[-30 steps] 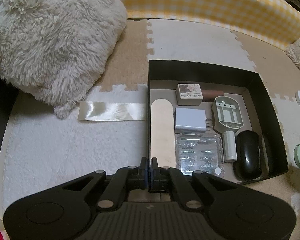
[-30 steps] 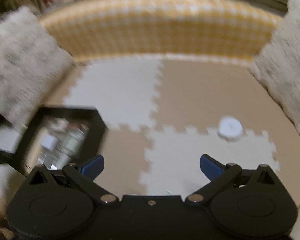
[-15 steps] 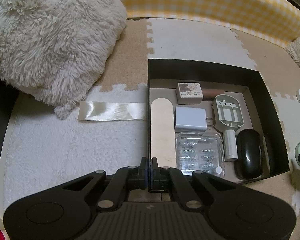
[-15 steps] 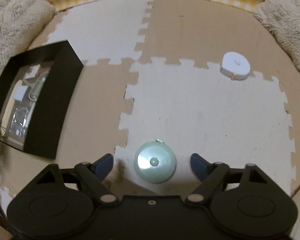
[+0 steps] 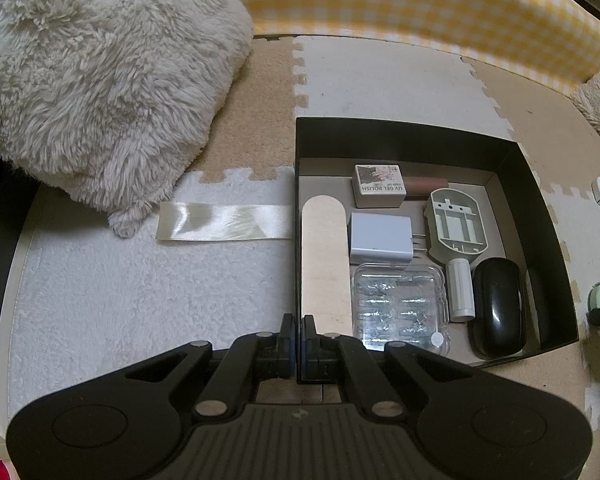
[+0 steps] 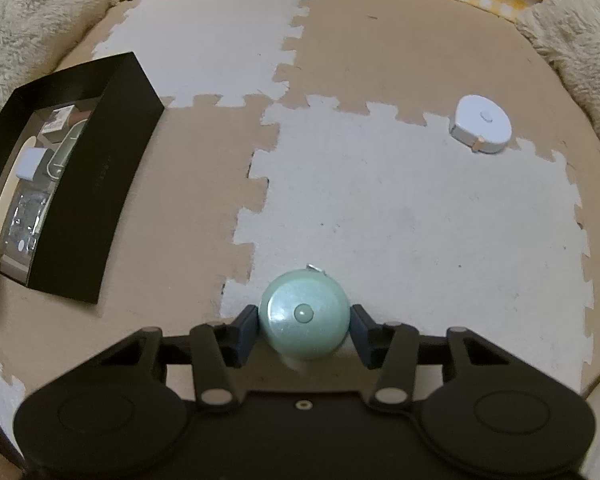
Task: Organize rigid objects
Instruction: 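Carry the mint-green tape measure into the black box and release it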
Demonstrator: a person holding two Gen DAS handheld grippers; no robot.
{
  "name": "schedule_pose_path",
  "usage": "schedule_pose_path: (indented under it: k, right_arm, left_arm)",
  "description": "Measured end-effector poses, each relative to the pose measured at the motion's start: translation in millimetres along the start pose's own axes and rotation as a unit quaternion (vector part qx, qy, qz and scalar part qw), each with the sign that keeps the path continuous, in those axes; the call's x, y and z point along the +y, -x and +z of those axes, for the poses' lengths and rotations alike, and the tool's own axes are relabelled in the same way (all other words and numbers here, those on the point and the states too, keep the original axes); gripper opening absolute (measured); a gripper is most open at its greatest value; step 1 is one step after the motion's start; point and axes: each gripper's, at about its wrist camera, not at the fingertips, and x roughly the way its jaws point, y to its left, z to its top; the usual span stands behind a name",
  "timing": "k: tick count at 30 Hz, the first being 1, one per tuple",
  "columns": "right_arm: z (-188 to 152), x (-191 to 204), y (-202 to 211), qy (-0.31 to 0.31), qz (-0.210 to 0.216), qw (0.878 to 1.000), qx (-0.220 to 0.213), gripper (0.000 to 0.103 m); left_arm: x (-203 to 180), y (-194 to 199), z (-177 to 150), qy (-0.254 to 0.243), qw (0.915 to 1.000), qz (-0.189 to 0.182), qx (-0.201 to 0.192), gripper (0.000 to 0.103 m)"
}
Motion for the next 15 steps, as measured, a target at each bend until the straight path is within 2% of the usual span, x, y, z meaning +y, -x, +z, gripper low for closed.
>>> schedule_pose_path:
  k: [3, 8, 15]
  right_arm:
    - [2, 1, 9, -0.001, 0.004, 1.0, -0.023, 0.05]
    - [8, 6, 33, -0.007, 0.036, 0.996, -0.079, 0.05]
    - [16, 33, 70, 0.01, 0.098, 0.982, -0.162, 0.05]
  left_arm:
    - [0, 0, 0, 0.0, 1.0, 0.0, 0.0, 0.002]
    - [0, 0, 0, 0.0, 1.0, 0.0, 0.0, 0.002]
    - [0, 0, 0, 0.0, 1.0, 0.0, 0.0, 0.002]
